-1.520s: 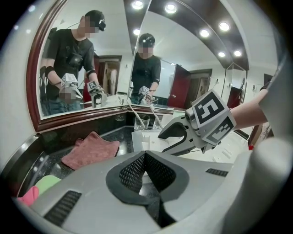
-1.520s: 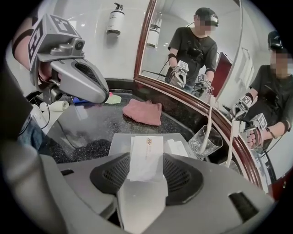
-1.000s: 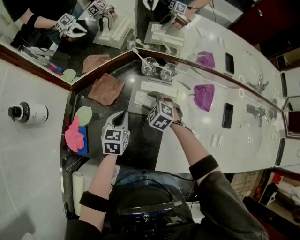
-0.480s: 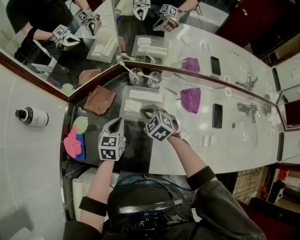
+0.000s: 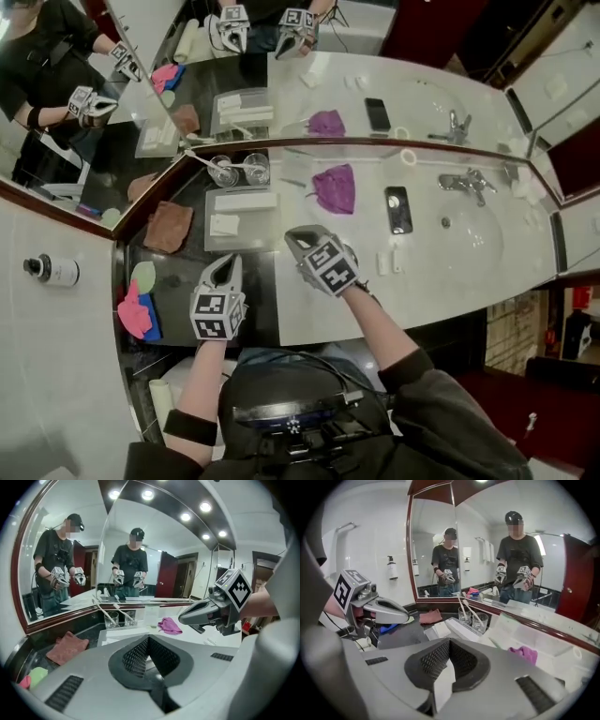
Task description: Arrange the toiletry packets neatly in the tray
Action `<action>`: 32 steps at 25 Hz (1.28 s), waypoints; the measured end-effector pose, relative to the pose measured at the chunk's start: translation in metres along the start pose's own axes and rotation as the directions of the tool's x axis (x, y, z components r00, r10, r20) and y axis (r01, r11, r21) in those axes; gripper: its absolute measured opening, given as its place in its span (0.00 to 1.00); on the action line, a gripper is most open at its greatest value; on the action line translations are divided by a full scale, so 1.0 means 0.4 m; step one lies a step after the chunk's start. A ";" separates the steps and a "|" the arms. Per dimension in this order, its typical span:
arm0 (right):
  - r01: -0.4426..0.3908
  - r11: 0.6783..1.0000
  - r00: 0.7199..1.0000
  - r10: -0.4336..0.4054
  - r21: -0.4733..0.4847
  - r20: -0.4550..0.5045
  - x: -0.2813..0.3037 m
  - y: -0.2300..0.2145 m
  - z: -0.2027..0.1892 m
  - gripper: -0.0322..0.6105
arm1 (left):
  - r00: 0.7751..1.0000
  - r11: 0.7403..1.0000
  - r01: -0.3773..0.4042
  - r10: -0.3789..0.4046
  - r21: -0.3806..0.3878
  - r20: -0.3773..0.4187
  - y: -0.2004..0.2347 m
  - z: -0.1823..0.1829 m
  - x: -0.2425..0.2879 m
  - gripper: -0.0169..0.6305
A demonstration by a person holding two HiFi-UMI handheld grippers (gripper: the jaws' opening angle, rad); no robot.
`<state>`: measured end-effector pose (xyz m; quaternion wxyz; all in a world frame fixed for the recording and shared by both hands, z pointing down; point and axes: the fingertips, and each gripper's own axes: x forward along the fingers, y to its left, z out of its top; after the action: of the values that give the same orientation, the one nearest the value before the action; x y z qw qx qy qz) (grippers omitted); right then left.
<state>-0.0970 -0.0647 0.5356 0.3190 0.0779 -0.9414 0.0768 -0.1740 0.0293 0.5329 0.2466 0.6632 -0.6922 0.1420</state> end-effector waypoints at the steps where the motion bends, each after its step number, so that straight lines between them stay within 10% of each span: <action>1: 0.010 0.999 1.000 -0.010 0.033 0.007 -0.029 -0.018 -0.016 0.08 | 1.000 1.000 0.012 -0.012 0.001 -0.002 -0.025 0.003 0.006 0.03; 14: 0.129 0.967 0.992 -0.127 0.221 -0.022 -0.273 -0.145 -0.264 0.08 | 0.987 0.984 0.161 -0.160 0.070 -0.027 -0.285 0.006 0.052 0.03; 27: 0.121 0.972 0.992 -0.113 0.202 -0.049 -0.309 -0.120 -0.304 0.08 | 0.986 0.976 0.165 -0.162 0.146 -0.029 -0.346 -0.002 0.051 0.03; 32: 0.119 0.992 0.984 -0.111 0.051 -0.139 -0.281 -0.102 -0.355 0.11 | 0.984 0.975 0.178 -0.174 0.130 -0.039 -0.361 -0.015 0.058 0.03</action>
<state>0.0829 -0.0661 0.5819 0.3837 0.1358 -0.9089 0.0910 -0.0302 0.0013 0.5311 0.2227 0.7348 -0.6165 0.1744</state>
